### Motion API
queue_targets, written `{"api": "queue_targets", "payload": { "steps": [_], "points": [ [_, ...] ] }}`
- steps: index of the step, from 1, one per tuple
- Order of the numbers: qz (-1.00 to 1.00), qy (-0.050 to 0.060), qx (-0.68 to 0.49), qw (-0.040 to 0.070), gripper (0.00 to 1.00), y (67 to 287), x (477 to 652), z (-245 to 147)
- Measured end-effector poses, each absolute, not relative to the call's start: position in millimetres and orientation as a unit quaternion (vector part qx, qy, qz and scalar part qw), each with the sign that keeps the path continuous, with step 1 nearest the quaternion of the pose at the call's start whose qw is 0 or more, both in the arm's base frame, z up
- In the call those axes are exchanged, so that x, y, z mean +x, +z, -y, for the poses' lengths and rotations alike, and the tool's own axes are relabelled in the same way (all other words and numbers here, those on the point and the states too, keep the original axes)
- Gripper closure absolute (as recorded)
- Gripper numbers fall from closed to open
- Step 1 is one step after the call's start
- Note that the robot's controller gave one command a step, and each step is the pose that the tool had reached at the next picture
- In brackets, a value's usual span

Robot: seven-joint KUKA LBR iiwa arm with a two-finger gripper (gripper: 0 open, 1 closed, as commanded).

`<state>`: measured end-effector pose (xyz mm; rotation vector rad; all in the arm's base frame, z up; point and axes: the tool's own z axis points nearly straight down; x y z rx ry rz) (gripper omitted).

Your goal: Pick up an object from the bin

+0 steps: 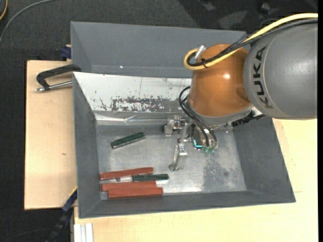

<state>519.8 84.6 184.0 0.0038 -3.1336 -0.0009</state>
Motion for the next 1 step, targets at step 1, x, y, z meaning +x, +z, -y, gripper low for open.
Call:
{"api": "queue_targets", "payload": {
  "steps": [1],
  "points": [
    [1.000, 0.000, -0.016, 0.002, 0.00, 66.8, 497.3, -91.1]
  ]
}}
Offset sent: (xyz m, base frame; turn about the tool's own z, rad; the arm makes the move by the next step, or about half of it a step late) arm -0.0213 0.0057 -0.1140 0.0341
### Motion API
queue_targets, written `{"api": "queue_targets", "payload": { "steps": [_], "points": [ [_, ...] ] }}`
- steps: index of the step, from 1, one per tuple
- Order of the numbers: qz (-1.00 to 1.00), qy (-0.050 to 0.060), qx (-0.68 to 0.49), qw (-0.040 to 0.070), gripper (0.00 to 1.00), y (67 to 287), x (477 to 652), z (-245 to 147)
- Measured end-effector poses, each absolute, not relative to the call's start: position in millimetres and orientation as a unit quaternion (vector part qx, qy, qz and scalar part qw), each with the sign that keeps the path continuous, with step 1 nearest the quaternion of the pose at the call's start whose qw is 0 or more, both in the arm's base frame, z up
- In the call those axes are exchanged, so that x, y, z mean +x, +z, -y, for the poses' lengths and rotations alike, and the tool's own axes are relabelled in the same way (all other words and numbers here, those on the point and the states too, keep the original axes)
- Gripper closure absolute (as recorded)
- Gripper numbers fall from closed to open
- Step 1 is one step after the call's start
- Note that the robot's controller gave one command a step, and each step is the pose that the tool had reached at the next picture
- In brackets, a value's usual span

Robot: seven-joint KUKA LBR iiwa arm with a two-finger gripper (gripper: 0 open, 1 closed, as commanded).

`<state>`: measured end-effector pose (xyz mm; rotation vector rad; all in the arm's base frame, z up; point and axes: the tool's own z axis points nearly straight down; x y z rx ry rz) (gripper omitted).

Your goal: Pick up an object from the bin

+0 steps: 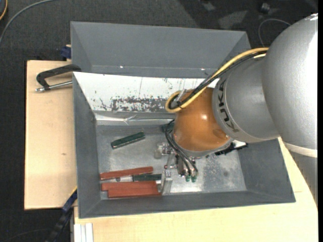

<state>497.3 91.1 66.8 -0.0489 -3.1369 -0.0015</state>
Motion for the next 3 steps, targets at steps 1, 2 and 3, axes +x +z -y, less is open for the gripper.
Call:
{"api": "queue_targets", "payload": {
  "steps": [1, 2, 3],
  "points": [
    [1.000, -0.001, -0.016, -0.001, 1.00, 71, 499.3, -91],
    [1.000, -0.002, -0.008, -0.007, 1.00, 186, 536.0, -94],
    [1.000, -0.002, -0.008, -0.008, 1.00, 274, 559.4, -82]
  ]
}}
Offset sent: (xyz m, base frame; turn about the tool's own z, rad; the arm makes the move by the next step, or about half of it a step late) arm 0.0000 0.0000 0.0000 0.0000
